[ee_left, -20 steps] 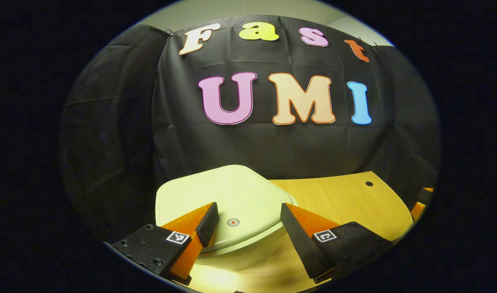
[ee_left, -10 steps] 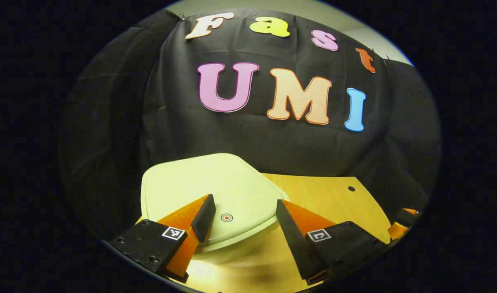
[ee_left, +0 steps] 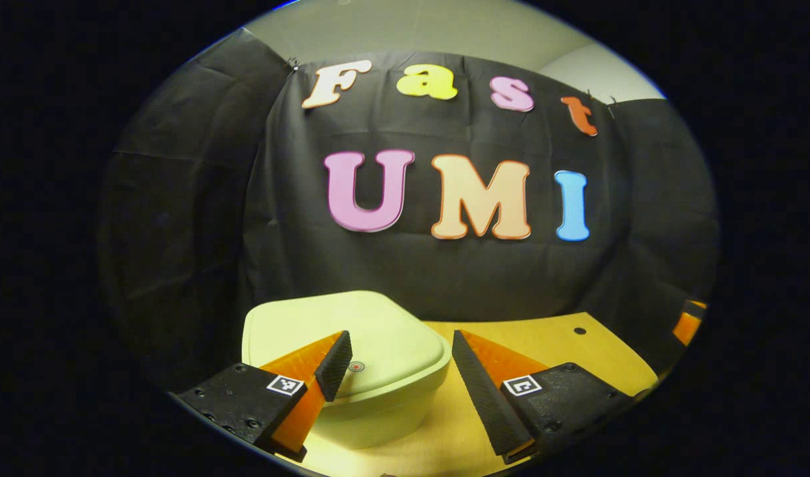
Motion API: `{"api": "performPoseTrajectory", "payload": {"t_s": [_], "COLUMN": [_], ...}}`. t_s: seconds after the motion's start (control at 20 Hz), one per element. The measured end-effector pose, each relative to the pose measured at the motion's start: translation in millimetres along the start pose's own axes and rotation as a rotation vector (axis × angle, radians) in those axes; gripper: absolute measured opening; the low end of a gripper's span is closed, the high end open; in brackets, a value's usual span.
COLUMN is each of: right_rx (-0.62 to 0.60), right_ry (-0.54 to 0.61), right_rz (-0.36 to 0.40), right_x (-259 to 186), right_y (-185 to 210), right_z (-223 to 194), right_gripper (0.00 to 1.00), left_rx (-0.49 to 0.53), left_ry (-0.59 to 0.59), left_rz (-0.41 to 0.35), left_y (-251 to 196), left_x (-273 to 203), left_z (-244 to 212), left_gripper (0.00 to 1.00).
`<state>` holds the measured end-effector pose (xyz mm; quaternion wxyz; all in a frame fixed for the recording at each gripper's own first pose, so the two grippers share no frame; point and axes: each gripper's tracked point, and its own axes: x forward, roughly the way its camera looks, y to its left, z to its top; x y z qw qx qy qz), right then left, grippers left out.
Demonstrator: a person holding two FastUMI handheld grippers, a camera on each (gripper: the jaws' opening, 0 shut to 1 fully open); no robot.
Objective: Press the lid of the desktop garbage bin to open it, pick up the crumpled paper on the desktop and throw it into the bin, then pick up the pop can on the desktop and drop it into the bin, and finally close the garbage bin lid.
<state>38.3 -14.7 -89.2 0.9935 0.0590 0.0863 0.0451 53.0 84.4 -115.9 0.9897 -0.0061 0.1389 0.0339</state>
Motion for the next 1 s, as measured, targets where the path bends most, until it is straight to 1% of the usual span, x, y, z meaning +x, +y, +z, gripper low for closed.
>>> {"api": "performPoseTrajectory", "payload": {"t_s": [0.2, 0.25, 0.3, 0.5, 0.65, 1.0], "right_rx": [0.013, 0.018, 0.022, 0.028, 0.022, -0.003], "right_ry": [-0.092, -0.105, -0.113, -0.125, -0.109, -0.137], "right_rz": [0.002, -0.001, -0.004, -0.007, -0.005, -0.028], "right_x": [-7.3, -9.1, -9.9, -12.9, -14.0, -18.4], "right_y": [1.9, 2.3, 1.4, 2.0, 2.6, 0.0], "right_z": [32.9, 37.5, 39.2, 42.1, 38.9, 50.5], "right_gripper": [0.97, 0.97, 0.97, 0.96, 0.97, 0.96], "left_rx": [0.053, 0.06, 0.067, 0.074, 0.062, 0.123], "left_ry": [-0.17, -0.202, -0.222, -0.239, -0.228, -0.246], "left_rz": [-0.072, -0.091, -0.106, -0.159, -0.227, -0.252], "left_y": [-36.0, -45.3, -54.6, -80.3, -97.5, -101.2], "left_x": [-26.3, -32.0, -37.2, -47.8, -51.3, -52.5], "left_z": [32.8, 39.2, 44.6, 48.7, 48.0, 54.5], "left_gripper": [0.93, 0.92, 0.93, 0.92, 0.9, 0.9]}}
